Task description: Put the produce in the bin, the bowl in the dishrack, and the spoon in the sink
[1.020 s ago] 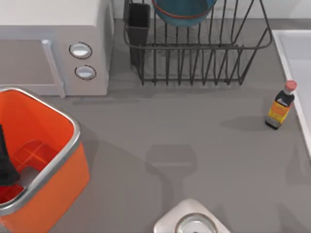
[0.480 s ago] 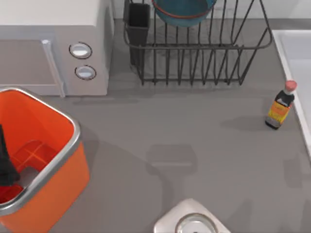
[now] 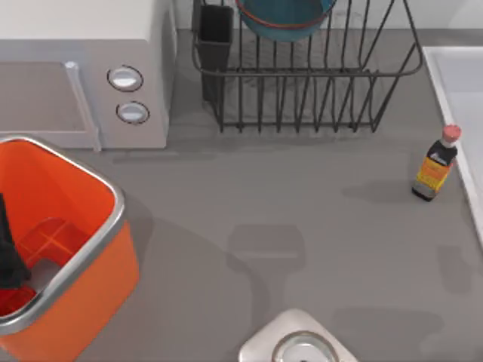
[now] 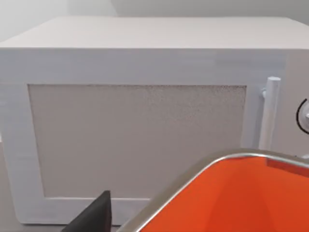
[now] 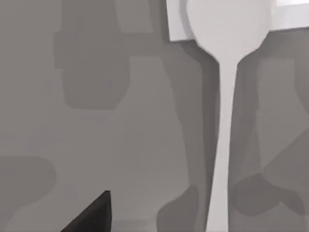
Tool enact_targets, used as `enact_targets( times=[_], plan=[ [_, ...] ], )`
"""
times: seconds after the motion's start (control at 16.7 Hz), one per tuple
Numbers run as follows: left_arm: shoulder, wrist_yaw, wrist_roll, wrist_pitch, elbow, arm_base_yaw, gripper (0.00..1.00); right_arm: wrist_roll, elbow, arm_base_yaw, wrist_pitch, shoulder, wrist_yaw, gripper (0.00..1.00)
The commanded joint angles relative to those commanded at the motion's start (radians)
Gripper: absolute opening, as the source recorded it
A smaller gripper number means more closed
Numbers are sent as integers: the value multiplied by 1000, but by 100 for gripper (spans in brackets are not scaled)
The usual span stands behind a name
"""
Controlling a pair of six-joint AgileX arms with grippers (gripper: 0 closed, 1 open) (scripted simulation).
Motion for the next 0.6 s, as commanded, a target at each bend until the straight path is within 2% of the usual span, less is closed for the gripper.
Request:
enact_targets(
  times=[0.3,0.6],
  plan=[
    [0,0,0,0,0,0,100,26,133,2,-172,208,2,100],
    [0,0,0,0,0,0,100,29,149,2,-193,236,2,100]
  ],
)
